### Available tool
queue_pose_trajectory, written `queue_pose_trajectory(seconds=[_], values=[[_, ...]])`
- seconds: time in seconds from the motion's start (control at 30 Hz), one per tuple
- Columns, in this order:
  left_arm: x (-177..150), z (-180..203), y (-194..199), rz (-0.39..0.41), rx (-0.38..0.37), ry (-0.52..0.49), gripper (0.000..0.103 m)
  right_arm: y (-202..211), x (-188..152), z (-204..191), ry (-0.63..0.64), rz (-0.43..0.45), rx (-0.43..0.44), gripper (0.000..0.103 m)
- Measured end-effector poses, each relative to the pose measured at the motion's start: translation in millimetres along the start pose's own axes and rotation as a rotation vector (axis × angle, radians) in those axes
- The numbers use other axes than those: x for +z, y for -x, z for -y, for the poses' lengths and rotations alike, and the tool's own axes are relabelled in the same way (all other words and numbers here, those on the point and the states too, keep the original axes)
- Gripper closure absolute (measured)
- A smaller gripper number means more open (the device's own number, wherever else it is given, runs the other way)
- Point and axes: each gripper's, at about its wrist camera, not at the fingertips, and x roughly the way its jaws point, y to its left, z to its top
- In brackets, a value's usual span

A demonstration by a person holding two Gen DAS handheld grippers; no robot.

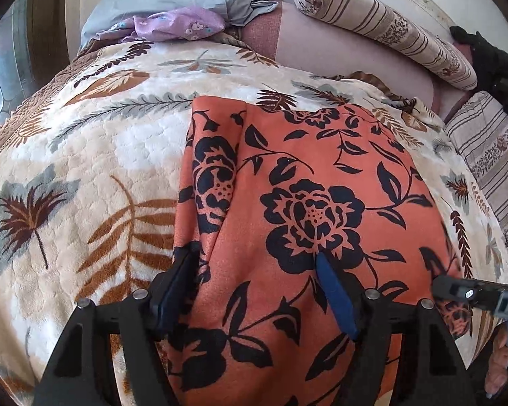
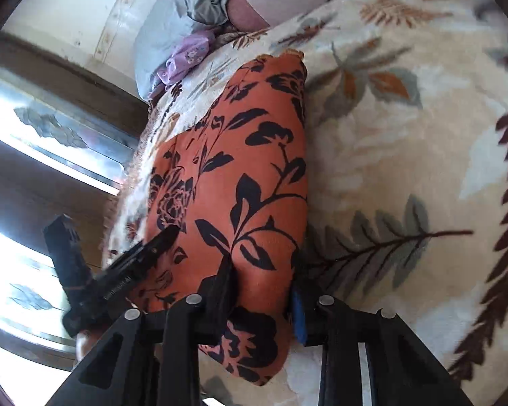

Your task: Fold small clothes

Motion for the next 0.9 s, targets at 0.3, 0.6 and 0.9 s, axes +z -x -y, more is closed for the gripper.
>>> queue_pose_trajectory(seconds=[0.3, 0.6, 0.9], values=[[-4, 6, 6, 0.009, 0.008, -0.014, 0.027, 13, 49, 49, -0.295, 0.101, 0.304, 0.014], [-4, 0, 8, 0.001, -0.025, 0.002, 0.027, -28, 69, -12, -0.004, 0.028, -0.088, 0.069], [-3, 2, 8, -0.001, -0.027, 0.001, 0.027, -24, 103, 29, -0.287, 0.126, 0.235, 0.015]])
